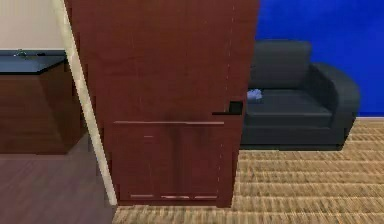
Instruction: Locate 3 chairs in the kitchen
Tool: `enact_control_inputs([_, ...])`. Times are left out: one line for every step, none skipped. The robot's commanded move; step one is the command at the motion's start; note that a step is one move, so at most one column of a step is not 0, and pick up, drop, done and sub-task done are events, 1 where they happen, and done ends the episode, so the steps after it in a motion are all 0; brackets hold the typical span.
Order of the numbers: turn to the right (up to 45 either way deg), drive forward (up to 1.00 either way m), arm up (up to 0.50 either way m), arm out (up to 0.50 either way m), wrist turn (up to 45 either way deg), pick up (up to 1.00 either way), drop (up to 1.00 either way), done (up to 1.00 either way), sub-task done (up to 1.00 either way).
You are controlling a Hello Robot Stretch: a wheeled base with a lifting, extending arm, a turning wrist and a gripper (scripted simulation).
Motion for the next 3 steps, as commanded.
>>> enact_control_inputs([-27.0, 0.0, 0.0, 0.0, 0.0, 0.0, 0.0, 0.0, 0.0])
enact_control_inputs([0.0, 0.35, 0.0, 0.0, 0.0, 0.0, 0.0, 0.0, 0.0])
enact_control_inputs([-15.0, 0.0, 0.0, 0.0, 0.0, 0.0, 0.0, 0.0, 0.0])
